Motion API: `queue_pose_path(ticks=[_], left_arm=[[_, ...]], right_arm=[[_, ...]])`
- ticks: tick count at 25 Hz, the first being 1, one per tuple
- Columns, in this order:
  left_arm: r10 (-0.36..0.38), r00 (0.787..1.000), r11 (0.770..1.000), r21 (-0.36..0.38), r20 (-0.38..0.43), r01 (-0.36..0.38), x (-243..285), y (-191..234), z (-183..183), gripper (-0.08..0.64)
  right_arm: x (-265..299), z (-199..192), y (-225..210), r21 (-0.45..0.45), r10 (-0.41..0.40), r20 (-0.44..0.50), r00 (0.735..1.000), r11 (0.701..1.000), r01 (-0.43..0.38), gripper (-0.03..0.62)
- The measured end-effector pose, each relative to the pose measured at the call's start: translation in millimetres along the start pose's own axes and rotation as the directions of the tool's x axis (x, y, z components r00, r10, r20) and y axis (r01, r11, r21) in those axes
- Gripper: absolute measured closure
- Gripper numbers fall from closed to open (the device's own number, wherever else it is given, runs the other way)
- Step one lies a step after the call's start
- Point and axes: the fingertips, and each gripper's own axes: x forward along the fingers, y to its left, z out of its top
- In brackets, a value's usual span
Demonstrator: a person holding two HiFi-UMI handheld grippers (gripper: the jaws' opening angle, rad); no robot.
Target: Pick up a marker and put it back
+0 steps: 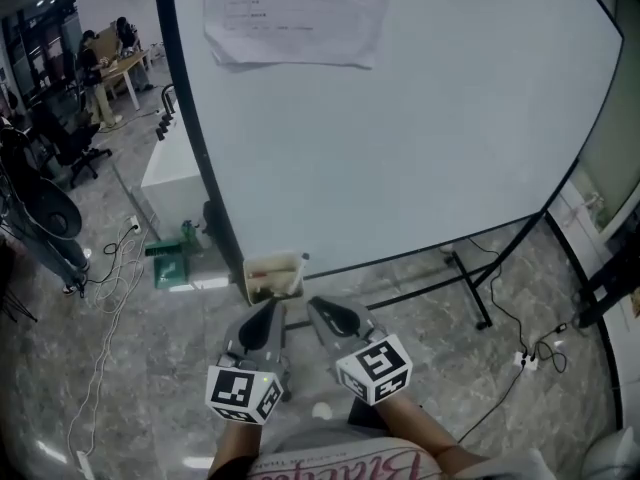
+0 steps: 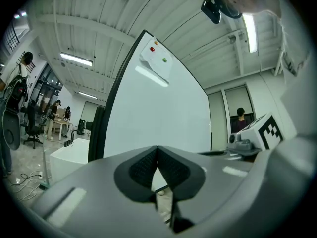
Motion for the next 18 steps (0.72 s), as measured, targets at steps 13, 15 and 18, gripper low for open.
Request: queue_pose_path(ticks=[13,15,18], left_arm=[[-0.011,1.000,1.000,0.010,-0.011,0.012,48.6,42.2,11.2,0.560],[-0.013,1.000,1.000,0.015,-0.009,0.013,51.6,46.1,14.6,0.560],[-0.009,1.000,1.000,0.019,-0.016,0.009,53.1,51.7,14.3,0.560]], right_arm=[[80.1,-27.4,-55.1,0.198,-0.019,-0.120,0.993,0.979,0.042,0.426],[87.3,-30.4,-59.2,0.217,-0.026,-0.135,0.991,0.975,0.055,0.433],[91.3,-33.5,-62.0,0.221,-0.045,-0.141,0.989,0.972,0.076,0.508]])
